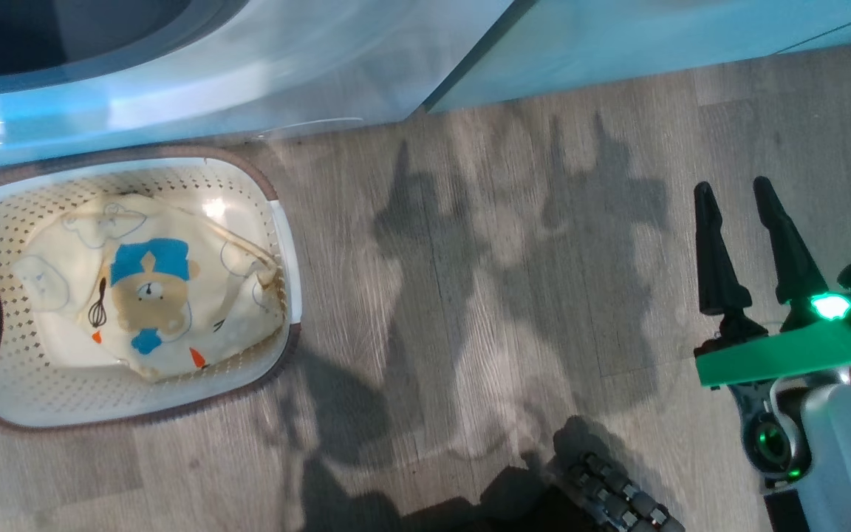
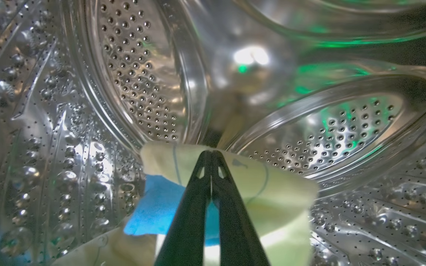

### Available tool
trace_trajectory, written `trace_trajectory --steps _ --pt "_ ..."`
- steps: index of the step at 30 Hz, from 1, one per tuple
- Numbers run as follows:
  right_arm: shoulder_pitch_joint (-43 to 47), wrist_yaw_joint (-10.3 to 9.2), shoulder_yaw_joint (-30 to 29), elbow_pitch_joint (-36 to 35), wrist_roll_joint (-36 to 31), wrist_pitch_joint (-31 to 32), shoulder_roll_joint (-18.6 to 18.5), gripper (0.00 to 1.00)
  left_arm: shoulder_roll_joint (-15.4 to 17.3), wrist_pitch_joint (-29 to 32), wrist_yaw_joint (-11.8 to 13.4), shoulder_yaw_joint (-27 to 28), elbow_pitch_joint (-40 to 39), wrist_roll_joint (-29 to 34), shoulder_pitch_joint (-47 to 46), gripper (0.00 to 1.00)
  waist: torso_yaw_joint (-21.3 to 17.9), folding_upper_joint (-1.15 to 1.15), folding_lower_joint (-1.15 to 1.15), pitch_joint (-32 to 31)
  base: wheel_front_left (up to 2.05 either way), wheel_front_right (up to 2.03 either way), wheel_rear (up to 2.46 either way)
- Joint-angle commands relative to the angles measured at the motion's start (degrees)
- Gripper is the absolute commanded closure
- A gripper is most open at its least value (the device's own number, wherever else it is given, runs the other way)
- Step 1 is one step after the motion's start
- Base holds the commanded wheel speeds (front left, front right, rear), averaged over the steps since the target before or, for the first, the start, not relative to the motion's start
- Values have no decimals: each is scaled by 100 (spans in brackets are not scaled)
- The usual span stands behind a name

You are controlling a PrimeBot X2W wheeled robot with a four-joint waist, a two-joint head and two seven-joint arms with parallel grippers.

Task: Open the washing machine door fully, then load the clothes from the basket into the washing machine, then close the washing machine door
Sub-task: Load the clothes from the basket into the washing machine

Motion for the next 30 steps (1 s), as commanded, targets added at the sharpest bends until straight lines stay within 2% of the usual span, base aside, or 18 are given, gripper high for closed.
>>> trace_trajectory --steps 1,6,7,9,10,18,30 --pt "-10 -16 100 -160 55 -55 -19 0 242 -27 -7 40 -256 85 -151 100 -12 0 0 13 0 0 0" --pt "-23 -16 108 -138 60 -55 -19 0 237 -28 -97 -22 -196 370 35 100 -17 0 0 -7 0 0 0" --pt "-12 -16 106 -132 63 -55 -19 0 226 -28 -118 -69 -58 410 75 85 -11 0 0 -34 0 0 0" --pt "13 -16 104 -112 69 -55 -19 0 191 -28 -164 -155 231 459 99 22 13 0 0 -88 0 0 0" --pt "22 -16 115 -87 57 -55 -19 0 151 -24 -242 -215 464 473 91 0 41 0 0 -159 0 0 0" --pt "115 -16 23 -33 -31 -55 -19 0 -47 87 -576 -422 1012 484 334 0 166 0 0 -645 0 0 0" --pt "578 -16 -120 83 -190 -55 -19 0 -377 109 -913 -788 1180 488 1563 0 434 0 0 -1662 0 0 0"
